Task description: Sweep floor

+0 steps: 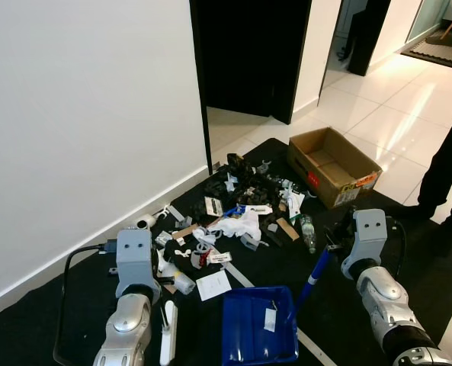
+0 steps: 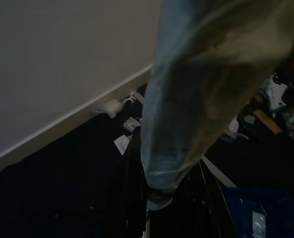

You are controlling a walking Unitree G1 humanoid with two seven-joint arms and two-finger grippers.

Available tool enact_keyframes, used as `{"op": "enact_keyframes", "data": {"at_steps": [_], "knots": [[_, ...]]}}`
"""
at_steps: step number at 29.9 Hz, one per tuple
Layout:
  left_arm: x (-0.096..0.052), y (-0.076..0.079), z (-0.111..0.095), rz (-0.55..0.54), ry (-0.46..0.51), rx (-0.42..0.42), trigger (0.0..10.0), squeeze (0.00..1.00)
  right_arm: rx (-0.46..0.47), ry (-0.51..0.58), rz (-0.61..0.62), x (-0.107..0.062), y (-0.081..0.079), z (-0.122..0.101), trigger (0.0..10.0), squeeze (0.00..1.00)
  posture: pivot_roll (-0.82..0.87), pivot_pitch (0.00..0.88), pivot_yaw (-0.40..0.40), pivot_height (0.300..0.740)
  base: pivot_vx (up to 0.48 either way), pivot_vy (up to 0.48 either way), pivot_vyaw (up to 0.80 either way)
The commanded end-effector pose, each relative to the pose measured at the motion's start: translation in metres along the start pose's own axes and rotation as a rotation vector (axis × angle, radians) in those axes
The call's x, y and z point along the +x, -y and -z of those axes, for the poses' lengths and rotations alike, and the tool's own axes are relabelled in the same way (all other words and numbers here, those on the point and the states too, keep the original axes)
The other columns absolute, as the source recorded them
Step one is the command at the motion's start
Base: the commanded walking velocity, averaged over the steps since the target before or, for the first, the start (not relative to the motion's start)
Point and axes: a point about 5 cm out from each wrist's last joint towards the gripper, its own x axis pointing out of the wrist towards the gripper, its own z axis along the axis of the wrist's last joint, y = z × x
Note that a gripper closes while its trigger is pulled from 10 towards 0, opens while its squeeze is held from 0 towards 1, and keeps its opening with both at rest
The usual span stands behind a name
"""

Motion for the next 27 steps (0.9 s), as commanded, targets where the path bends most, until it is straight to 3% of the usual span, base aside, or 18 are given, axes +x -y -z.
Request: {"op": "enact_keyframes", "data": {"at_steps": [1, 11, 27], "knots": [[0.002, -0.007, -0.005, -0.039, 0.037, 0.025, 10.0, 0.0, -0.009, 0.037, 0.014, 0.0, 0.002, -0.005, 10.0, 0.0, 0.07, 0.109, 0.018, 0.74, 0.394, 0.0, 0.0], [0.009, -0.031, -0.024, -0.098, 0.092, 0.035, 10.0, 0.0, -0.053, 0.072, 0.03, 0.0, 0.016, -0.016, 10.0, 0.0, 0.07, 0.114, 0.019, 0.74, 0.394, 0.0, 0.0], [0.01, -0.025, -0.024, -0.082, 0.095, 0.032, 10.0, 0.0, -0.053, 0.068, 0.037, -0.001, 0.016, -0.014, 10.0, 0.0, 0.07, 0.117, 0.021, 0.74, 0.374, 0.0, 0.0]]}}
